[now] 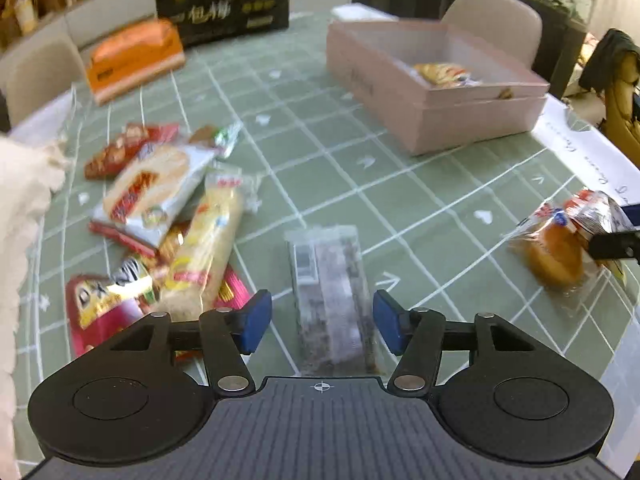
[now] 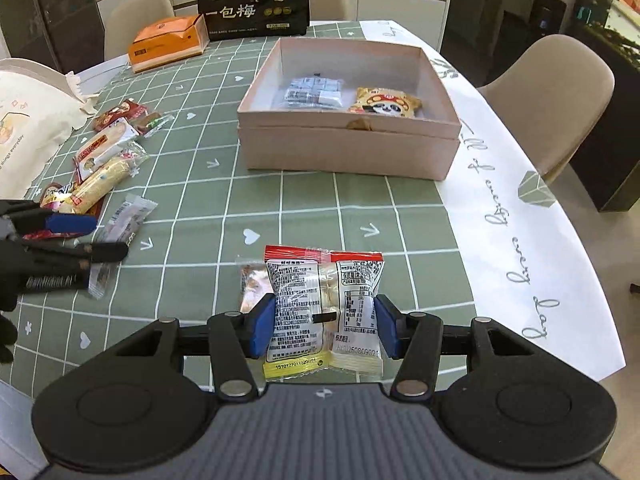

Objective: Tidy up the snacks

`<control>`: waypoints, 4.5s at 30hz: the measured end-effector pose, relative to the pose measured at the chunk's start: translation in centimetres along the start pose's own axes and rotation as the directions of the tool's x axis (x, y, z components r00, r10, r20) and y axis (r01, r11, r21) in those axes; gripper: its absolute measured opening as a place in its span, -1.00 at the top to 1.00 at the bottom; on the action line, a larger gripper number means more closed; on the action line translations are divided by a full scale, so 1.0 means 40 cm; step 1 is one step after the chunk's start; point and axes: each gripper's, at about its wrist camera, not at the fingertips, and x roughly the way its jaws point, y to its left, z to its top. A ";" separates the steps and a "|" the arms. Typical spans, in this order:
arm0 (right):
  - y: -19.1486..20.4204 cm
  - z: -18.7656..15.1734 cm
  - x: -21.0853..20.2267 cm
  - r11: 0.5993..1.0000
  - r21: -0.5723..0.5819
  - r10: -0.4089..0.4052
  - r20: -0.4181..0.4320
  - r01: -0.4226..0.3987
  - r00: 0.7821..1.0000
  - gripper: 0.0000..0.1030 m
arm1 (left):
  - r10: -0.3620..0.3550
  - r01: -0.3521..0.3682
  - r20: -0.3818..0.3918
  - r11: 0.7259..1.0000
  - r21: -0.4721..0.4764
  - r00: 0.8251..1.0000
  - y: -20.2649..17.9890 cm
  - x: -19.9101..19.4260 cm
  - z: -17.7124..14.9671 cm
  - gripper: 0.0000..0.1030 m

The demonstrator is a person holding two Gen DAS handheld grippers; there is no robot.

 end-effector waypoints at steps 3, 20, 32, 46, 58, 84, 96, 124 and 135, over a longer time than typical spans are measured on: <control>0.002 -0.007 0.007 1.000 -0.005 0.002 -0.012 -0.002 1.000 -0.01 | -0.011 0.011 0.011 1.000 0.029 1.000 -0.014 0.009 0.010 -0.26; -0.095 0.039 -0.108 0.999 -0.019 -0.031 0.075 0.033 0.997 -0.01 | -0.269 0.284 0.148 0.955 -0.090 0.952 -0.074 -0.132 0.132 0.17; -0.188 0.110 -0.126 1.000 0.023 -0.023 0.132 0.020 0.991 -0.01 | -0.278 0.348 0.301 0.913 -0.213 0.912 -0.110 -0.018 0.455 0.13; -0.215 0.350 -0.102 0.996 0.046 0.066 0.186 -0.076 0.980 -0.01 | -0.245 0.298 0.183 0.879 -0.371 0.952 0.002 -0.035 0.142 0.13; -0.212 0.466 0.025 0.982 0.163 0.081 0.087 -0.094 0.993 -0.47 | -0.088 0.159 0.185 0.894 -0.419 0.979 0.192 -0.071 0.057 0.13; 0.041 0.036 0.086 0.999 0.015 0.048 -0.141 -0.046 0.989 -0.48 | -0.183 0.187 0.040 0.973 -0.135 0.982 0.074 -0.001 0.037 0.37; 0.142 0.064 0.091 0.994 -0.066 0.081 -0.116 -0.089 0.990 -0.48 | -0.280 0.303 0.122 0.918 -0.256 0.952 0.129 -0.097 -0.006 0.37; 0.222 0.066 0.047 0.976 -0.165 0.129 -0.080 -0.140 0.988 -0.48 | -0.019 0.044 0.156 0.986 -0.164 0.988 0.154 -0.033 0.056 0.32; 0.153 0.037 0.046 0.988 -0.140 0.059 -0.060 -0.067 0.996 -0.48 | 0.047 -0.050 0.059 0.997 0.056 0.997 -0.030 0.049 0.109 -0.02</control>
